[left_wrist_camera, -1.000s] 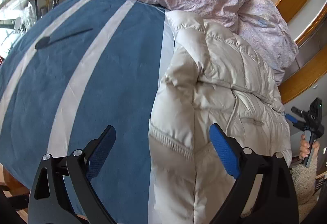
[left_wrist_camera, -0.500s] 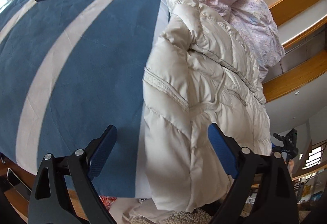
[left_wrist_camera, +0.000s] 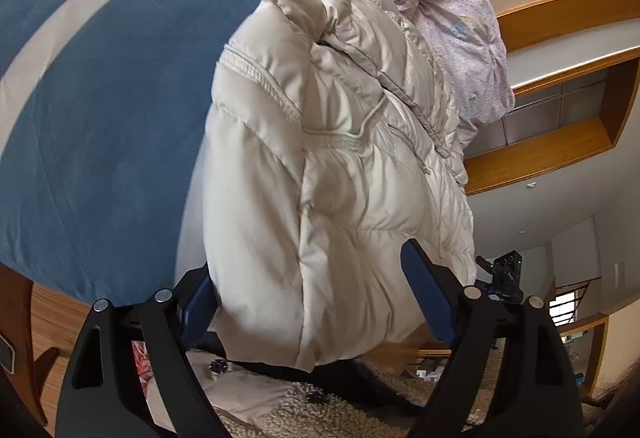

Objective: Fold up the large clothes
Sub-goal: 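Grasp the jacket hem with both grippers, then lift the hem with both grippers and fold it toward the collar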

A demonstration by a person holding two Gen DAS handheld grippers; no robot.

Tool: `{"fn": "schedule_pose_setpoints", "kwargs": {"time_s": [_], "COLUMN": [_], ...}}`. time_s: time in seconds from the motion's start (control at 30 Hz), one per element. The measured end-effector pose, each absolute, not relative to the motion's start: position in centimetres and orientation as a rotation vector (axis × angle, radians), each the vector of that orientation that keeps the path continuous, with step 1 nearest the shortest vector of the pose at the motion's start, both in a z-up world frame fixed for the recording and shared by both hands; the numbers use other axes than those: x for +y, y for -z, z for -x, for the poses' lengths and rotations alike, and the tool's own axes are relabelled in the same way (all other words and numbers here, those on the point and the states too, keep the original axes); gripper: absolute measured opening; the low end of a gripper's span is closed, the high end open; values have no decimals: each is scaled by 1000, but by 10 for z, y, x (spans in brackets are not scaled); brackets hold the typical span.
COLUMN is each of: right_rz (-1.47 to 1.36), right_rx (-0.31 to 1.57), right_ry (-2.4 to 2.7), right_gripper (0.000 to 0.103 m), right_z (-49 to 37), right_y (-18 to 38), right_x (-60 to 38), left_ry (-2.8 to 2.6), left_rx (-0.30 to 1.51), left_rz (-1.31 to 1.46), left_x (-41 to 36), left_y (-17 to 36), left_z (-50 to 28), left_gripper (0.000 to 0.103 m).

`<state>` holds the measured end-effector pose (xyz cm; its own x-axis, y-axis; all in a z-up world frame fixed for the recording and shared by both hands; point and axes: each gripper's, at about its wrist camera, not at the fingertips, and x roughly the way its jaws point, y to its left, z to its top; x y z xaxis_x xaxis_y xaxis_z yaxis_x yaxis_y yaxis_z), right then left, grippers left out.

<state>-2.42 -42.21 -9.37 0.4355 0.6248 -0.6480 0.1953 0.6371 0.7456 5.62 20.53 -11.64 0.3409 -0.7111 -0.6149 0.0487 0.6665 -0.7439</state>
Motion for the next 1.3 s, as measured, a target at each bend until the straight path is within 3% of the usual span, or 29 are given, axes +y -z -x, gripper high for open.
{"fn": "schedule_pose_setpoints", "kwargs": {"time_s": [0.23,0.53,0.57,0.6,0.63,0.67,0.7,0.77,1.3], "right_rz": [-905,-769,-749,-734,-735,-743,-748,-757,-719], "right_rx": [1095,1161,1165,1163,1156,1137,1112,1078,805], "right_ry": [-371,-353,-347,-341,-339,-341,-340,-335,-299], "right_gripper": [67,64,62,50,38,34,26,20,15], "right_z": [28,34,34,35,35,36,37,37,45], "right_y": [95,88,87,85,83,79,74,68,2], "right_x": [-413,-394,-391,-388,-387,-386,-387,-386,-386], "left_ry": [539,493,480,466,459,458,462,471,503], "left_rx": [1118,1127,1130,1130,1129,1119,1105,1076,799], "left_rz": [739,657,646,640,640,652,671,701,651], "left_x": [207,198,198,199,199,202,205,210,220], "left_y": [121,119,119,119,119,118,117,112,33], "left_z": [-49,-45,-45,-45,-45,-45,-45,-45,-43], "left_gripper": [74,60,53,40,35,27,21,17,11]}}
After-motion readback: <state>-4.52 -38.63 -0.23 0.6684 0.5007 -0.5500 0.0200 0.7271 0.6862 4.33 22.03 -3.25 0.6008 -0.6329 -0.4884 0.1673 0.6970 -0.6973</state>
